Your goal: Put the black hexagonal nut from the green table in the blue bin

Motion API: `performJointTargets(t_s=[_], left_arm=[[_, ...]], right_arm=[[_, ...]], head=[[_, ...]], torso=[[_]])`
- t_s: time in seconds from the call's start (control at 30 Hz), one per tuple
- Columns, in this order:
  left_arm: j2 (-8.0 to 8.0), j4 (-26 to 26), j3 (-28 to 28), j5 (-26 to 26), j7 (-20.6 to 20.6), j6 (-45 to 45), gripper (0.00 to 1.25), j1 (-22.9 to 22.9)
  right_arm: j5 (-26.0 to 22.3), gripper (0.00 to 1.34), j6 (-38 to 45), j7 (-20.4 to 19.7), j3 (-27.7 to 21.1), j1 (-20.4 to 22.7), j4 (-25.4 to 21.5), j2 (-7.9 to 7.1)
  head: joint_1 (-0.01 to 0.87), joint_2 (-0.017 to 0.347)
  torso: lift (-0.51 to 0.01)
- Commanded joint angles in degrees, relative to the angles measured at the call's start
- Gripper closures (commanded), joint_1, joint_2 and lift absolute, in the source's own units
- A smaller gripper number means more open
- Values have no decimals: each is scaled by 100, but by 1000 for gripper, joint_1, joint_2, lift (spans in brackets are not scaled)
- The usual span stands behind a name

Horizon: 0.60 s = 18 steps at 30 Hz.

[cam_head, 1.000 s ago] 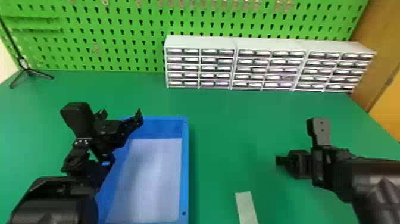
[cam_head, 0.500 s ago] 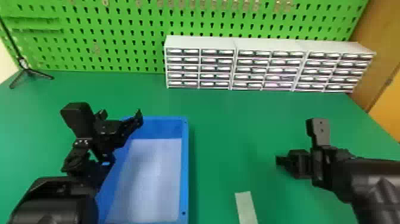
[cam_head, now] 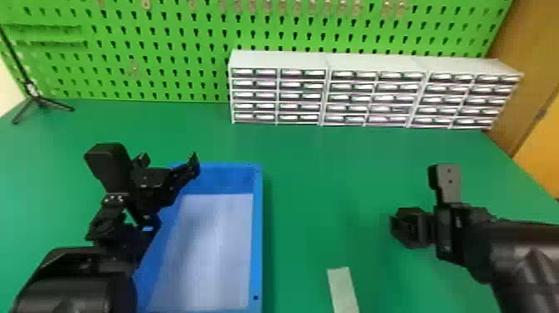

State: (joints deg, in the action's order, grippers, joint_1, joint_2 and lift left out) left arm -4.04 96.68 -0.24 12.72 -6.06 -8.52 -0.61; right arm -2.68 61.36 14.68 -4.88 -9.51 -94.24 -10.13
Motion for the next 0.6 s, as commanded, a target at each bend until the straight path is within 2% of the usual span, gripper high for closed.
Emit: performJointTargets(t_s=[0.0, 0.57], left_arm=[[0, 0, -2, 2, 0, 0, 114, 8], [0, 0, 15, 2, 0, 0, 114, 8]], right_arm=[[57, 1007, -27, -1, 57, 2, 3, 2], [241, 1009, -186, -1, 84, -16, -147, -6]], head=[[692, 8], [692, 8]], torso=[[-97], [-97]])
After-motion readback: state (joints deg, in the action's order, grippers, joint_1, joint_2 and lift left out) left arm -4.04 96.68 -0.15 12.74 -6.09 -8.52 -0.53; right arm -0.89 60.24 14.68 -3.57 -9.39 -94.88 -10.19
